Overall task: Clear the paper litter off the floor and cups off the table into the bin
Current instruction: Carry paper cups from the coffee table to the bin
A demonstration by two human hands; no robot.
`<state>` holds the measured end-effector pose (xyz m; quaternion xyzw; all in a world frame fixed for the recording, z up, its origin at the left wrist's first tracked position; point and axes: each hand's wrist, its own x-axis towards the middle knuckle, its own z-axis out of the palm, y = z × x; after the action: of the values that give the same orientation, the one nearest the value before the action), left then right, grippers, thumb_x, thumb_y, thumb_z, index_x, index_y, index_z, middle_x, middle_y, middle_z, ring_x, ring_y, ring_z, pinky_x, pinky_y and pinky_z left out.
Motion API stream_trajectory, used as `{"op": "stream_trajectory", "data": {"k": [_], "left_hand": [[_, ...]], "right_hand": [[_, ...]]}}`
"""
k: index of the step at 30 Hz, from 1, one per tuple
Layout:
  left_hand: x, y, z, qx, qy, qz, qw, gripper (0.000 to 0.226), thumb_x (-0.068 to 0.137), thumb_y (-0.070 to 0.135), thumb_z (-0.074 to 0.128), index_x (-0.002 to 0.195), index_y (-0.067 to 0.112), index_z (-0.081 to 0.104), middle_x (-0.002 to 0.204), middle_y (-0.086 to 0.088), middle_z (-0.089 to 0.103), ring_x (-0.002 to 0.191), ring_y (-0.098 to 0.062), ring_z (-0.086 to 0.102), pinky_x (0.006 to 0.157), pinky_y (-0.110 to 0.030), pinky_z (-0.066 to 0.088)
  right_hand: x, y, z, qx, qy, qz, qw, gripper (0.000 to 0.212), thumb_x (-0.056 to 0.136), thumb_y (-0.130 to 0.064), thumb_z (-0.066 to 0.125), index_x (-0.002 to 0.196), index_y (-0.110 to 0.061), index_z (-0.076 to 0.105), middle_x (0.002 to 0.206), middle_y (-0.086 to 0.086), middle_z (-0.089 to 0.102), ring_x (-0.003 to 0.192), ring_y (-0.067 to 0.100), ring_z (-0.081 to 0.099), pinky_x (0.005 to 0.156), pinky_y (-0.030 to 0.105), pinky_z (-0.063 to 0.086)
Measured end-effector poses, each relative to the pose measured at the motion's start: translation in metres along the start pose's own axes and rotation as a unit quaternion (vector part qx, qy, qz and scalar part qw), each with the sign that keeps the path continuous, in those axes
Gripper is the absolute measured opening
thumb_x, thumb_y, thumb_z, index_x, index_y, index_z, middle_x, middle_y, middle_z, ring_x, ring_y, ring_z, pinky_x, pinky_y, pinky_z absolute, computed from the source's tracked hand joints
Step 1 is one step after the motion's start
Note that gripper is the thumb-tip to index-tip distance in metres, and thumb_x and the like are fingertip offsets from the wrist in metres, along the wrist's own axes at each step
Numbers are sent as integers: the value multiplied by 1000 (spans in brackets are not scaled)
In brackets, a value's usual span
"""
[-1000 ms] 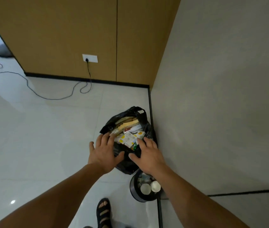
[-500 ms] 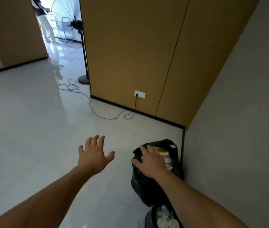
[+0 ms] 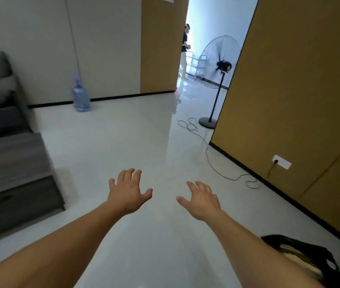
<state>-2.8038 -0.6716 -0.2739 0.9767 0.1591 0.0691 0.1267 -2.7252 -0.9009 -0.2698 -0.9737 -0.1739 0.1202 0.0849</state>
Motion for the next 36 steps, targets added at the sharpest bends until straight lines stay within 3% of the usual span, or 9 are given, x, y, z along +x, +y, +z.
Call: {"op": "stream_trajectory", "data": {"k": [7, 16, 23, 36], "left_hand": [[-21, -160, -44, 19, 21, -136, 990, 79, 85, 68, 37, 149, 25, 20, 156, -2, 20, 144, -23, 14, 112, -55, 15], [-22, -293, -59, 20, 27, -278, 960, 81, 83, 69, 38, 149, 26, 19, 157, -1, 18, 145, -23, 11, 114, -56, 12], [-21, -389, -92, 53, 44, -397, 915, 81, 84, 69, 37, 149, 26, 18, 157, 1, 17, 145, -21, 11, 114, -53, 15], [-46, -538, -98, 29, 56, -522, 850, 81, 84, 69, 38, 150, 25, 20, 157, 2, 18, 144, -20, 14, 112, -52, 19]], "right_hand": [[51, -170, 34, -31, -29, -132, 990, 79, 89, -72, 37, 154, -32, 17, 161, 2, 16, 148, 24, 11, 114, 49, 22], [132, -337, 72, -64, -65, -286, 954, 80, 88, -73, 38, 154, -33, 17, 161, 2, 18, 147, 24, 15, 112, 48, 25], [193, -459, 92, -75, -95, -393, 911, 81, 86, -74, 39, 153, -32, 18, 160, 2, 22, 145, 26, 22, 110, 48, 30], [225, -657, 140, -143, -142, -501, 842, 80, 88, -70, 42, 153, -29, 20, 160, 5, 21, 144, 29, 22, 113, 49, 29]]}}
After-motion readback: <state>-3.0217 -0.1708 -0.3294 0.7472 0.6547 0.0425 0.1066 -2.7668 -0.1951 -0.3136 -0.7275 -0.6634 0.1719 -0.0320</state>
